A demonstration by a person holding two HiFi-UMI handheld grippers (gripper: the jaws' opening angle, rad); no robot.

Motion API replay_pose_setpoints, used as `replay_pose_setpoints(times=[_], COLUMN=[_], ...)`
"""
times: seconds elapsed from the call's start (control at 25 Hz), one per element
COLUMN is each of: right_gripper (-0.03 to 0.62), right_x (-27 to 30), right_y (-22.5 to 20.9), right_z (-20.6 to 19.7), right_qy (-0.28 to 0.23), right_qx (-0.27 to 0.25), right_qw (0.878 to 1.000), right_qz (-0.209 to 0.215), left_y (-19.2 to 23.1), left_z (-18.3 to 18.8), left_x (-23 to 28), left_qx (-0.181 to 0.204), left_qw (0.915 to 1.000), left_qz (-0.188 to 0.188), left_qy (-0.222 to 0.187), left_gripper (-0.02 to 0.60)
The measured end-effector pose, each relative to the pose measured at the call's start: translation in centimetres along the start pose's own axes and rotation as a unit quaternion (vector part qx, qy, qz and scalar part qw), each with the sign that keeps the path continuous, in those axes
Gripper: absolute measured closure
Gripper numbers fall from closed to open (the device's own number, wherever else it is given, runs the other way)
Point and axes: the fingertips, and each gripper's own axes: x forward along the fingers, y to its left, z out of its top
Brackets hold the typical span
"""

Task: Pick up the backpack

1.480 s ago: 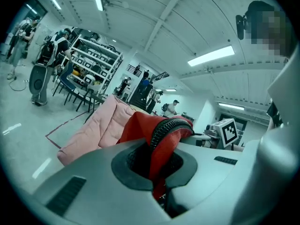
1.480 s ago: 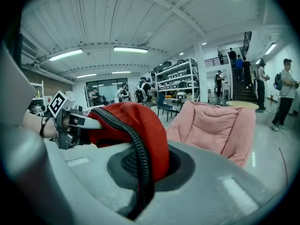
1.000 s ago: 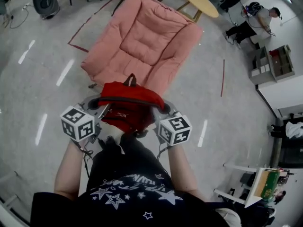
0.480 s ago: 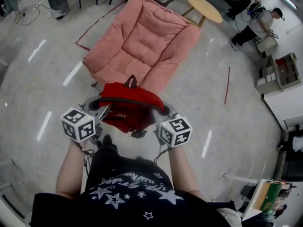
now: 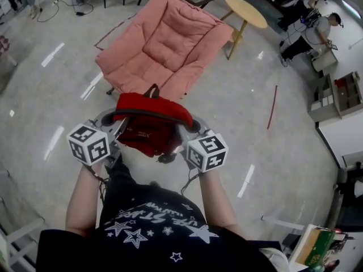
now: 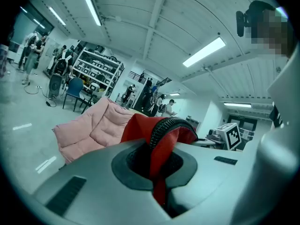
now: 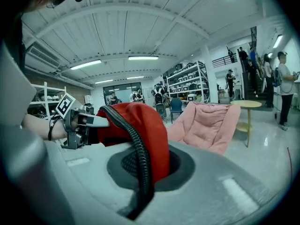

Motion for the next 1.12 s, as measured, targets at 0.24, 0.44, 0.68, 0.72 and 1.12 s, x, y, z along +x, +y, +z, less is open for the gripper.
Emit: replay_pose_setpoints(times=[0.24,0.44,0.68,0.72,1.12], right_gripper=[0.583,0.583,0.583,0.583,0.583], right_x=[-11.1,-13.3,-14.6,-14.8,-15.3], right_y=[-0.2,-0.8,-0.6,-0.5,0.5], right_z=[-2.7,-3.4,-3.4,-3.5,-2.5], right_qy=[0.0,0.001,-0.009,-0.009,-0.014], right_qx=[-0.01,-0.011,-0.015,-0.018,-0.024], right_qw=[1.0,0.999,0.999,0.999,0.998], right_qz=[0.026,0.039,0.048,0.048,0.057], left_y=[-10.7,-12.8,-14.4,-14.6,-15.3], left_z=[-4.4,-5.6,-6.0,-6.1,-4.7], left_x=[-1.1,-0.8,-1.3,-1.4,-2.3], left_qx=[-0.008,-0.013,-0.001,0.001,0.013], left_qw=[0.9996,0.9994,0.9995,0.9996,0.9992], left_qz=[0.025,0.028,0.028,0.027,0.027], left_qy=[-0.014,-0.014,-0.011,-0.01,-0.025], left_gripper=[0.572,0.572,0.572,0.572,0.572])
